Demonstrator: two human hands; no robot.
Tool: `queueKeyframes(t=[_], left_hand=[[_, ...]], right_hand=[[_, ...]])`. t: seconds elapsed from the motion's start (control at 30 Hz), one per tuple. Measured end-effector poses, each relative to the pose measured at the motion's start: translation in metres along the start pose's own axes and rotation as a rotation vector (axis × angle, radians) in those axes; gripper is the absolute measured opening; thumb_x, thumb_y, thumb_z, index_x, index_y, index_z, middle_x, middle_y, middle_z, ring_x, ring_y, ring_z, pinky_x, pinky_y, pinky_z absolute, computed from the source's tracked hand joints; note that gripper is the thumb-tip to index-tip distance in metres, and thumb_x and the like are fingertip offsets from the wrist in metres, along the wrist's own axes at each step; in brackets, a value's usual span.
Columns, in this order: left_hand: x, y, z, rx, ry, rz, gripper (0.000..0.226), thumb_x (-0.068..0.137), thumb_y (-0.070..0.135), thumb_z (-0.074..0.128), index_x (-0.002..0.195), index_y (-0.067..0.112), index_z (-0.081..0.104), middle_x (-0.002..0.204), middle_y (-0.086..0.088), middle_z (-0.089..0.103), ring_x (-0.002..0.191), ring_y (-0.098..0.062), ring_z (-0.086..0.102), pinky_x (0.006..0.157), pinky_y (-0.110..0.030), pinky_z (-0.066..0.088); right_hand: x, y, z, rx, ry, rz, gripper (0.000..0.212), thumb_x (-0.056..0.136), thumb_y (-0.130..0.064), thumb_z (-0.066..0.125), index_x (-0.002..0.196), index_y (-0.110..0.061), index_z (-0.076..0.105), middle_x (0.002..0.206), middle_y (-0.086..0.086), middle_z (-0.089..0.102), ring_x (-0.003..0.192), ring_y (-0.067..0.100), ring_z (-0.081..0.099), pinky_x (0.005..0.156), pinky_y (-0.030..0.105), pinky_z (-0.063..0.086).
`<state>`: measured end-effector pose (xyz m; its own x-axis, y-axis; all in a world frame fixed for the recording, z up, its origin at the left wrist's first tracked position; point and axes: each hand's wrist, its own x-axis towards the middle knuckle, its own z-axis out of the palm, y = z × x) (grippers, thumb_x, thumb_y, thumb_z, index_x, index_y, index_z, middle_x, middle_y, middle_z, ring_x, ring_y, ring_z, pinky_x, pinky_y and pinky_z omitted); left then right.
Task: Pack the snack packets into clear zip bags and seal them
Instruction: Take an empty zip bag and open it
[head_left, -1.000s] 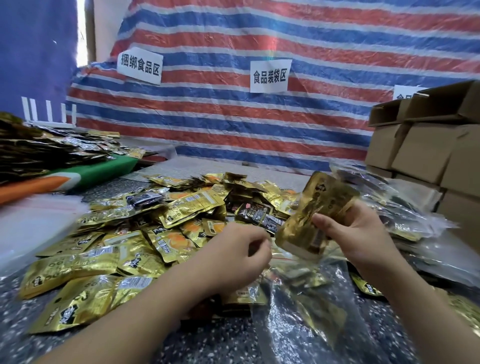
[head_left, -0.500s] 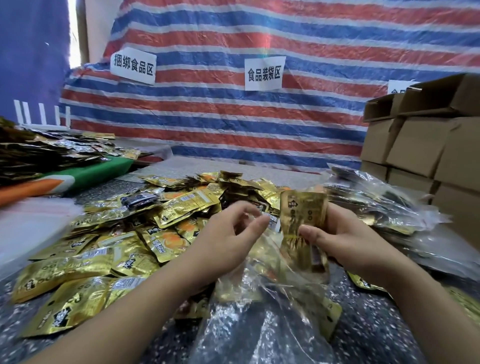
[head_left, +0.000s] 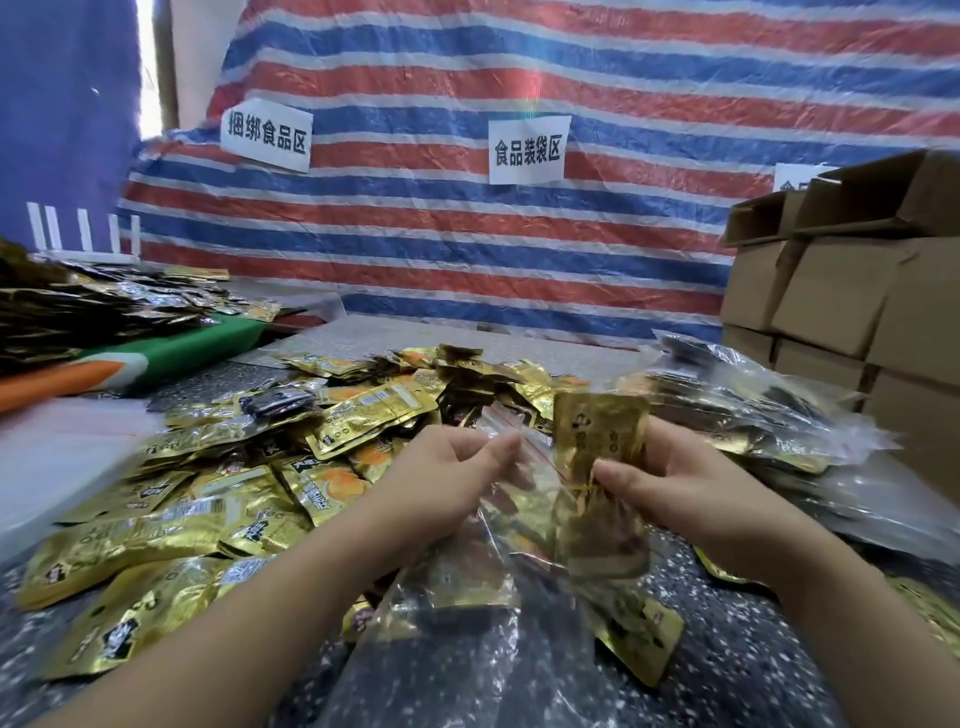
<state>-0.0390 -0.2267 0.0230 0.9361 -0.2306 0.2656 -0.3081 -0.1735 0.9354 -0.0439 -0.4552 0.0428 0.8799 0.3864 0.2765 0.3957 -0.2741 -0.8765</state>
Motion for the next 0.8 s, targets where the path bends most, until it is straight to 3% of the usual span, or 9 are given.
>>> queueKeyframes(t=[0.17, 0.3, 0.43, 0.53, 0.63, 0.7, 0.8], left_hand=[[-0.004, 0.002, 0.003, 0.116, -0.07, -0.002, 0.041, 0.085, 0.056, 0.052, 0.079, 0.024, 0.079, 0.075, 0.004, 0.076, 0.067, -0.011, 0.069, 0.062, -0.021, 0.052], [-0.006, 0.002, 0.005, 0.162, -0.078, -0.013, 0.058, 0.077, 0.062, 0.052, 0.082, 0.009, 0.076, 0.069, -0.001, 0.073, 0.055, -0.01, 0.058, 0.049, -0.012, 0.044], [-0.003, 0.003, 0.003, 0.064, -0.057, 0.013, 0.043, 0.089, 0.047, 0.056, 0.083, 0.009, 0.075, 0.078, -0.007, 0.076, 0.07, -0.023, 0.071, 0.07, -0.032, 0.057], [0.0, 0.002, 0.002, 0.06, 0.011, 0.017, 0.039, 0.094, 0.041, 0.057, 0.081, 0.01, 0.075, 0.077, -0.006, 0.076, 0.067, -0.018, 0.07, 0.069, -0.033, 0.056], [-0.001, 0.0, 0.004, 0.054, -0.005, 0.015, 0.037, 0.095, 0.039, 0.058, 0.08, 0.01, 0.075, 0.074, -0.006, 0.075, 0.067, -0.018, 0.071, 0.067, -0.032, 0.057], [-0.002, -0.001, 0.004, 0.047, -0.006, 0.022, 0.033, 0.097, 0.033, 0.058, 0.077, 0.012, 0.075, 0.071, -0.005, 0.075, 0.063, -0.016, 0.071, 0.061, -0.028, 0.057], [0.002, -0.003, 0.002, 0.039, 0.082, 0.044, 0.032, 0.098, 0.031, 0.056, 0.077, 0.015, 0.075, 0.071, -0.008, 0.074, 0.063, -0.016, 0.068, 0.07, -0.036, 0.056]], right_hand=[[-0.003, -0.005, 0.004, -0.099, -0.22, 0.145, 0.027, 0.091, -0.024, 0.065, 0.117, -0.021, 0.062, 0.11, 0.003, 0.072, 0.104, 0.021, 0.07, 0.085, 0.038, 0.057], [-0.004, -0.01, 0.008, -0.284, -0.265, 0.126, 0.027, 0.09, -0.032, 0.065, 0.116, -0.025, 0.062, 0.109, 0.002, 0.072, 0.102, 0.019, 0.07, 0.088, 0.045, 0.057], [0.001, -0.009, 0.018, -0.287, -0.061, 0.104, 0.024, 0.086, -0.031, 0.074, 0.106, -0.029, 0.061, 0.097, -0.002, 0.075, 0.088, 0.015, 0.074, 0.077, 0.043, 0.061], [0.001, -0.011, 0.022, -0.303, 0.106, 0.033, 0.016, 0.084, -0.025, 0.077, 0.095, -0.029, 0.065, 0.085, -0.003, 0.076, 0.074, 0.015, 0.074, 0.068, 0.041, 0.062], [0.0, -0.013, 0.03, -0.459, 0.072, -0.046, 0.005, 0.091, -0.025, 0.07, 0.09, -0.029, 0.073, 0.081, -0.005, 0.075, 0.073, 0.011, 0.071, 0.07, 0.041, 0.059], [0.0, -0.013, 0.034, -0.533, 0.051, -0.052, 0.015, 0.095, -0.027, 0.064, 0.084, -0.026, 0.074, 0.079, -0.004, 0.073, 0.072, 0.011, 0.067, 0.068, 0.038, 0.057], [-0.001, -0.016, 0.035, -0.427, 0.096, -0.001, 0.032, 0.095, -0.044, 0.054, 0.075, -0.028, 0.073, 0.072, -0.005, 0.071, 0.062, 0.009, 0.065, 0.056, 0.024, 0.052]])
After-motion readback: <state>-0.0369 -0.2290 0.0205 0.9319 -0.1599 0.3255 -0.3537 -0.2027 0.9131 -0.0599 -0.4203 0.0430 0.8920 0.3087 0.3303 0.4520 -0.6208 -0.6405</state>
